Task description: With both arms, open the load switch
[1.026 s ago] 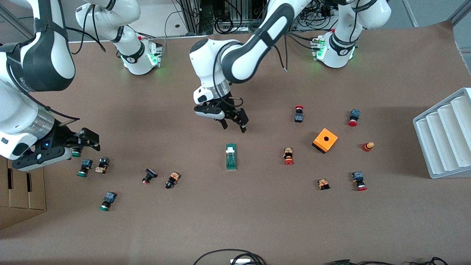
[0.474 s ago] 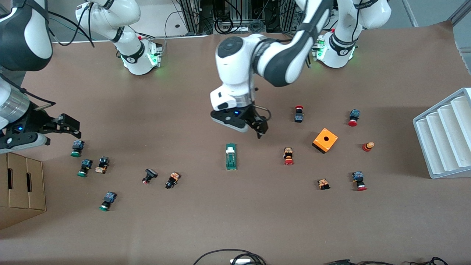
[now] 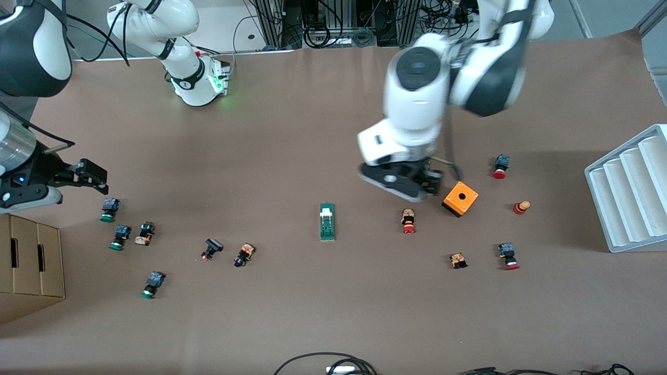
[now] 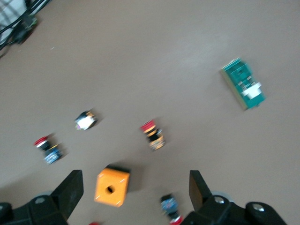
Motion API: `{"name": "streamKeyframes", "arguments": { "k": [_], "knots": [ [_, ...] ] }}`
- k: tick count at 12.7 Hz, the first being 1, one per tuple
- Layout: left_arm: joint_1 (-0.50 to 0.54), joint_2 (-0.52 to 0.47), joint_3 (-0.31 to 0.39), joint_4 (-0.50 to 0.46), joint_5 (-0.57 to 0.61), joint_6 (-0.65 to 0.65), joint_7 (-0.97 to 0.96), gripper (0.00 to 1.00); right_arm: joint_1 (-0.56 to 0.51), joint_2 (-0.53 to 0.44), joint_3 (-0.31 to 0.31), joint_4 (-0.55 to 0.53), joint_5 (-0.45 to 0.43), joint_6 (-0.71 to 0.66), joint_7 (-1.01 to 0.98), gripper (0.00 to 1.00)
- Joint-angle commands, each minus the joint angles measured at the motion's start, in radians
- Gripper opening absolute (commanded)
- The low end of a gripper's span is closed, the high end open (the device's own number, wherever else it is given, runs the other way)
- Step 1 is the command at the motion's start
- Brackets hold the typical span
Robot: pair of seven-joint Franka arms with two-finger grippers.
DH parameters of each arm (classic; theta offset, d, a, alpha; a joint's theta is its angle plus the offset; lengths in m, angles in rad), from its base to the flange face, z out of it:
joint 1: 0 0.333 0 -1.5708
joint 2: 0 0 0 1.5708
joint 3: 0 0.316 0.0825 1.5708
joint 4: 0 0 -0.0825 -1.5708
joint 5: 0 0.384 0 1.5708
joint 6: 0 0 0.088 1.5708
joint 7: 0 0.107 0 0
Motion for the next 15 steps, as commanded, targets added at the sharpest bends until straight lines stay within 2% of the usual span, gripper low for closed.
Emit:
{"name": "streamKeyframes", "arguments": {
  "k": [1,10,11,12,13,14,15],
  "knots": [
    [-0.013,-0.051,0.083,-0.015,-0.024,-0.085,0.128,1.0,-0.007,0.01,0.011,0.047,-0.021,-0.049,0.008,1.0],
    [-0.009,-0.054,0.099,0.008,-0.035,-0.11,0.134,1.0,-0.013,0.025,0.004,0.047,0.02,-0.083,0.017,1.0],
    [0.025,-0.057,0.094,0.012,-0.038,-0.116,0.134,1.0,-0.01,0.025,0.004,0.046,0.019,-0.083,0.015,1.0],
    [0.116,-0.059,0.055,0.018,-0.039,-0.13,0.138,1.0,-0.013,0.027,0.004,0.046,0.014,-0.082,0.017,1.0],
    [0.132,-0.075,0.015,0.026,-0.027,-0.138,0.134,1.0,-0.016,0.025,0.004,0.047,0.014,-0.082,0.017,1.0],
    [0.155,-0.077,0.008,0.026,-0.025,-0.145,0.134,1.0,-0.019,0.027,0.002,0.046,0.014,-0.082,0.018,1.0],
    [0.219,-0.079,-0.03,0.028,-0.031,-0.158,0.136,1.0,-0.021,0.027,0.001,0.047,0.014,-0.082,0.018,1.0]
  ]
}}
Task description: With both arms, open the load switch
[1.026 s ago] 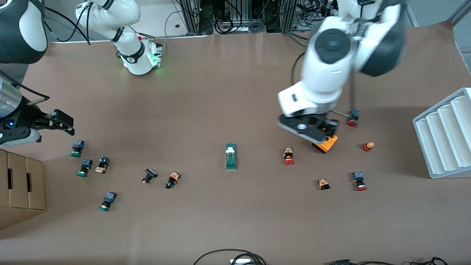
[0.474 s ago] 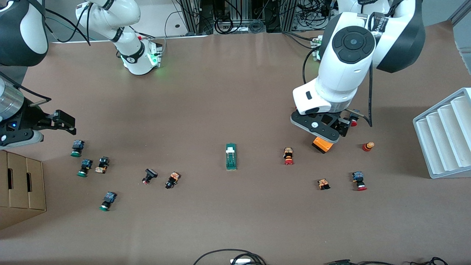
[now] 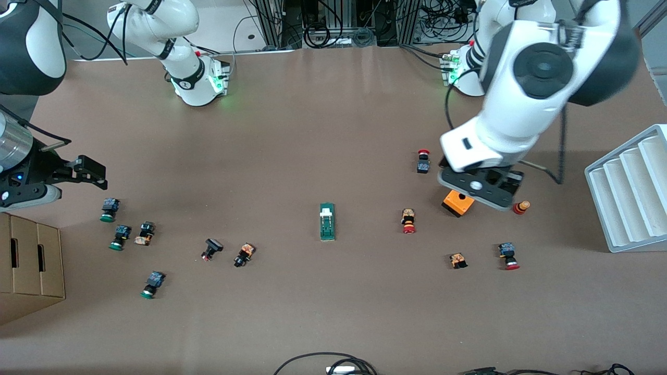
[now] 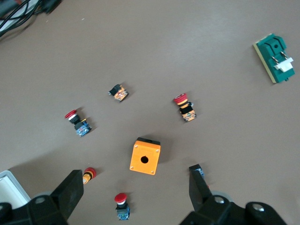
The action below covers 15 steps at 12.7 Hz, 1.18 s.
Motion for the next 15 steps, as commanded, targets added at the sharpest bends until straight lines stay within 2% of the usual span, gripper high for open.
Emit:
{"name": "streamKeyframes", "arguments": {
  "k": [1,4,6,8,9,12,13,15],
  "knots": [
    [0.143,-0.031,-0.138,0.019,-0.003,-0.041,0.002,1.0,-0.013,0.016,0.0,0.025,0.018,-0.024,0.011,1.0],
    [0.292,-0.062,-0.304,0.009,0.014,-0.043,-0.091,1.0,-0.009,0.023,0.002,0.025,0.018,-0.022,0.01,1.0],
    [0.406,-0.084,-0.447,0.003,0.095,-0.043,-0.182,1.0,-0.009,0.032,0.002,0.025,0.018,-0.021,0.01,1.0],
    [0.533,-0.119,-0.574,-0.038,0.139,-0.041,-0.196,1.0,-0.01,0.032,0.002,0.025,0.018,-0.022,0.01,1.0],
    [0.599,-0.134,-0.614,-0.058,0.139,-0.038,-0.195,1.0,-0.013,0.032,0.002,0.025,0.019,-0.024,0.01,1.0],
    [0.766,-0.183,-0.694,-0.119,0.139,-0.011,-0.167,1.0,-0.01,0.031,0.002,0.025,0.018,-0.024,0.01,1.0],
    [0.796,-0.193,-0.696,-0.127,0.139,-0.006,-0.162,1.0,-0.01,0.031,0.002,0.025,0.018,-0.024,0.01,1.0],
    [0.839,-0.272,-0.696,-0.174,0.136,0.014,-0.17,1.0,-0.01,0.029,0.002,0.026,0.016,-0.022,0.011,1.0]
  ]
}}
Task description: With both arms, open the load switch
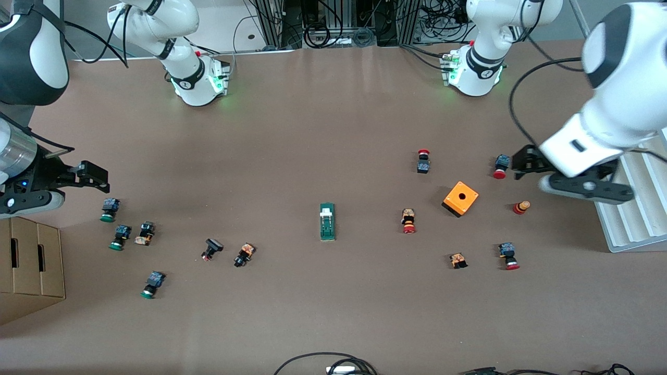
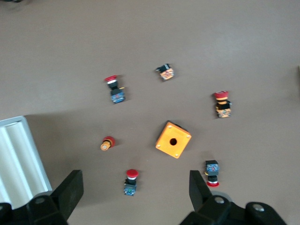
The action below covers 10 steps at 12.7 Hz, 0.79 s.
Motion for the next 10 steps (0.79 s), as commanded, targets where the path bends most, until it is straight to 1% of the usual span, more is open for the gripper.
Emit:
{"name": "streamKeyframes", "arguments": {
  "k": [1,2,3,4,5,6,8,10],
  "knots": [
    [0.051,-0.139,-0.027,-0.14,-0.002,0.084,-0.017,1.0,-0.006,0.004,0.002,0.026,0.016,-0.021,0.011,1.0],
    [0.064,-0.167,-0.027,-0.18,-0.001,0.103,-0.031,1.0,-0.006,0.003,0.002,0.026,0.015,-0.021,0.011,1.0],
    [0.099,-0.171,-0.042,-0.191,-0.001,0.103,-0.073,1.0,-0.007,0.003,0.001,0.026,0.008,-0.022,0.011,1.0],
    [0.119,-0.171,-0.072,-0.193,-0.002,0.098,-0.162,1.0,-0.009,0.0,-0.001,0.026,0.007,-0.025,0.009,1.0],
    [0.127,-0.171,-0.076,-0.193,-0.004,0.094,-0.225,1.0,-0.016,-0.003,-0.012,0.026,0.007,-0.054,0.009,1.0],
    [0.13,-0.168,-0.074,-0.19,-0.005,0.094,-0.232,1.0,-0.021,-0.008,-0.018,0.024,0.008,-0.085,0.011,1.0],
    [0.153,-0.168,-0.073,-0.185,-0.004,0.092,-0.227,1.0,-0.022,-0.009,-0.019,0.024,0.008,-0.085,0.011,1.0],
    [0.147,-0.161,-0.076,-0.165,0.005,0.066,-0.229,1.0,-0.021,-0.009,-0.019,0.024,0.007,-0.085,0.012,1.0]
  ]
}}
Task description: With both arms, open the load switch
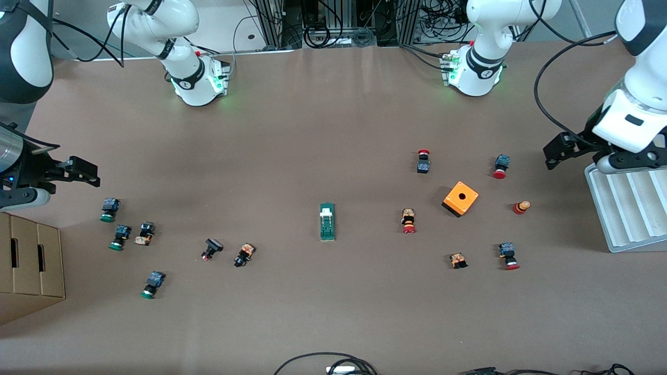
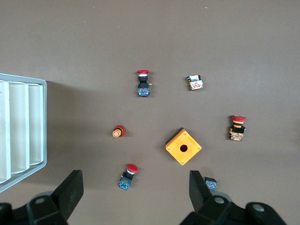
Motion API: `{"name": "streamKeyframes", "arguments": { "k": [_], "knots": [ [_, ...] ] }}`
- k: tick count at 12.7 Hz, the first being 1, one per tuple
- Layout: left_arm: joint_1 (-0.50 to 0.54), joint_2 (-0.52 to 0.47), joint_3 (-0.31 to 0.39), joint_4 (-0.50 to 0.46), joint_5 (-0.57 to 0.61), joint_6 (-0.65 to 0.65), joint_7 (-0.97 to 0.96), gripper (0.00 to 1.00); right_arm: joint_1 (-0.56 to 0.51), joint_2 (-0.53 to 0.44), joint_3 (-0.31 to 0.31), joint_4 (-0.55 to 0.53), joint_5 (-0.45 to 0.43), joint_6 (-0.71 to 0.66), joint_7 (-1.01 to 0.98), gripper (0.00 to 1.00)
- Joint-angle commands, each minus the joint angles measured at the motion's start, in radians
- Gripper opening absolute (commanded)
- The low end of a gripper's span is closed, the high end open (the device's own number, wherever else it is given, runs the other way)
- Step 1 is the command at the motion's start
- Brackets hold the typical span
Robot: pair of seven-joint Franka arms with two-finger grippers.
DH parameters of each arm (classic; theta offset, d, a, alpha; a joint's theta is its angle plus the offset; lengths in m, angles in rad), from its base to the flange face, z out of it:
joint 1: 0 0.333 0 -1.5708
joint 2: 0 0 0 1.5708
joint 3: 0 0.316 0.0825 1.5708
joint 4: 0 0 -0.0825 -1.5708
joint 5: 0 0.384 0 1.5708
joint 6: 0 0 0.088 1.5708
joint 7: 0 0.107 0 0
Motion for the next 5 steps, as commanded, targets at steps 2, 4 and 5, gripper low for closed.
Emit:
{"name": "streamKeyframes", "arguments": {
  "k": [2,4,5],
  "knots": [
    [0.008,-0.002,-0.021,0.018,0.006,-0.021,-0.017,1.0,-0.008,-0.001,0.005,0.019,0.008,-0.023,0.011,1.0],
    [0.007,-0.002,-0.024,0.018,0.008,-0.024,-0.016,1.0,-0.01,0.001,0.005,0.019,0.007,-0.022,0.009,1.0],
    [0.007,-0.002,-0.024,0.018,0.005,-0.024,-0.016,1.0,-0.01,0.001,0.005,0.019,0.005,-0.02,0.009,1.0]
  ]
}}
